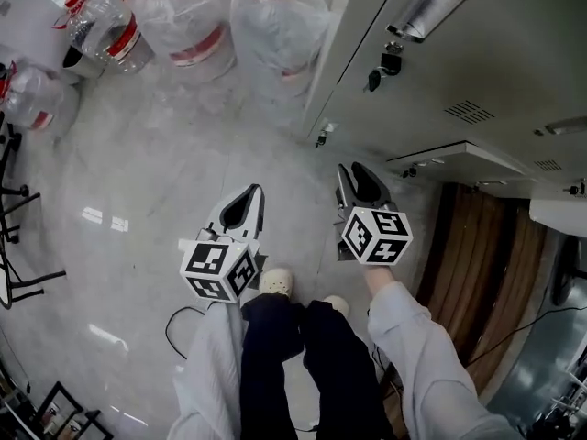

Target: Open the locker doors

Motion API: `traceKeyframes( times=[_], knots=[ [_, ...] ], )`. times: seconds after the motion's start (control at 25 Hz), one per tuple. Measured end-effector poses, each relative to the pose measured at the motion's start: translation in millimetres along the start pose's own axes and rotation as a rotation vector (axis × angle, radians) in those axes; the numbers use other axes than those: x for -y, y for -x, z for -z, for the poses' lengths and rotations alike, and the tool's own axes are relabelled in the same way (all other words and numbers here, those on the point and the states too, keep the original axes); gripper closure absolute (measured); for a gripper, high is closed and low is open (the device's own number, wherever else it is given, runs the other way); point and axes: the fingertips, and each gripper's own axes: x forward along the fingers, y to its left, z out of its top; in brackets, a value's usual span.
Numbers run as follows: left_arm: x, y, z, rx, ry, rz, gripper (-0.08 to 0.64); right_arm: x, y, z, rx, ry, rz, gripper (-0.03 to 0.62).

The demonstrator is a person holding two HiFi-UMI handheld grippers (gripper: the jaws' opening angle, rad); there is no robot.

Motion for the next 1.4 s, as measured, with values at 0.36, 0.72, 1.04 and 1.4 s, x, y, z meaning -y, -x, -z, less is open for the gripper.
traceKeyframes(
  times=[0.36,0.72,1.04,1.4],
  knots=[
    [-21.4,-70.0,12.3,0.071,-0.031,-0.029,0.549,12.2,-74.8,26.4,0.045,0.157,-0.071,0.460],
    [-32.3,-124.0,4.0,0.123,-0.174,0.017,0.549,28.2,-124.1,42.4,0.129,0.183,-0.052,0.460],
    [-47.8,-145.9,-4.5,0.202,-0.170,0.026,0.548,32.1,-143.6,47.3,0.247,0.207,-0.032,0.460],
    [-63.2,-137.0,-9.7,0.222,-0.252,-0.012,0.548,23.2,-153.4,39.4,0.294,0.273,-0.042,0.460]
  ],
)
